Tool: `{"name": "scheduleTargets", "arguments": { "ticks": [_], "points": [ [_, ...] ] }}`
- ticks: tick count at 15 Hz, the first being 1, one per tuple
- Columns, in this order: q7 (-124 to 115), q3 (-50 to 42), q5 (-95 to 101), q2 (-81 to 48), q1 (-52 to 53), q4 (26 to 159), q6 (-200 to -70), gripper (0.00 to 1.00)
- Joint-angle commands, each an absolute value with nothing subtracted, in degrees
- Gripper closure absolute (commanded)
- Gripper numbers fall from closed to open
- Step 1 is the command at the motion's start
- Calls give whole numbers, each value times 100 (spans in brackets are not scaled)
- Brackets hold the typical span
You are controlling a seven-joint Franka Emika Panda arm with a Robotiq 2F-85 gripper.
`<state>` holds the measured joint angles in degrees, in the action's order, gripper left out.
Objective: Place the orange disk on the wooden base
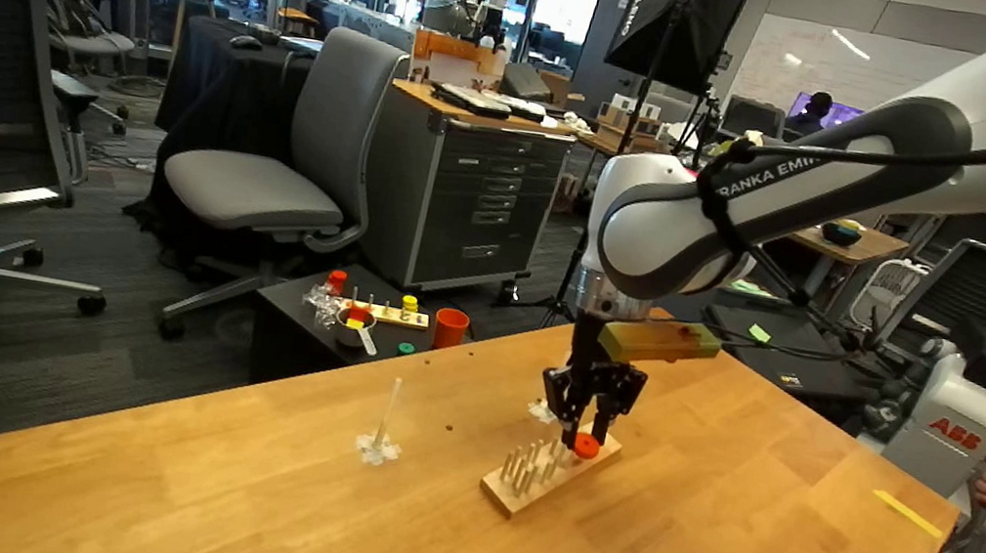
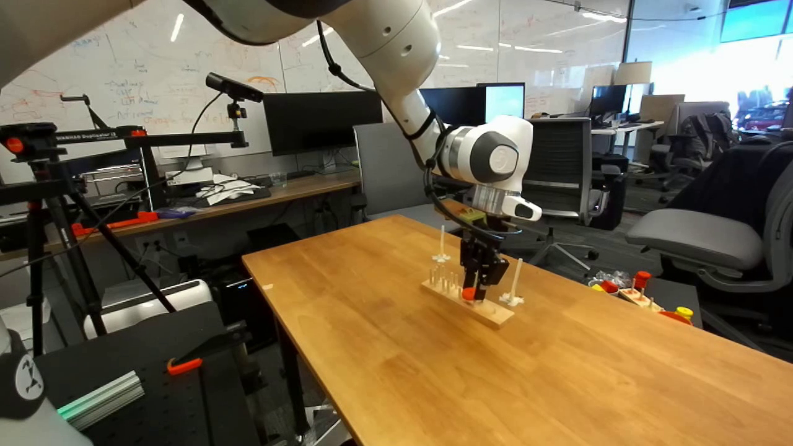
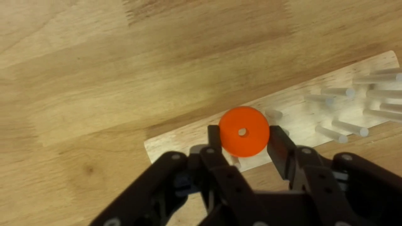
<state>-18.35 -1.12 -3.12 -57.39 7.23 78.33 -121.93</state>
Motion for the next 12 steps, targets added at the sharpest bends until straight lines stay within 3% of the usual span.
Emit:
{"name": "scheduleTargets", "arguments": {
  "ticks": [1,12],
  "points": [
    [-1827,-106,-393,-5785,627,7793,-12046,82],
    [-1895,-135,-333,-5670,689,7793,-11902,82]
  ]
}}
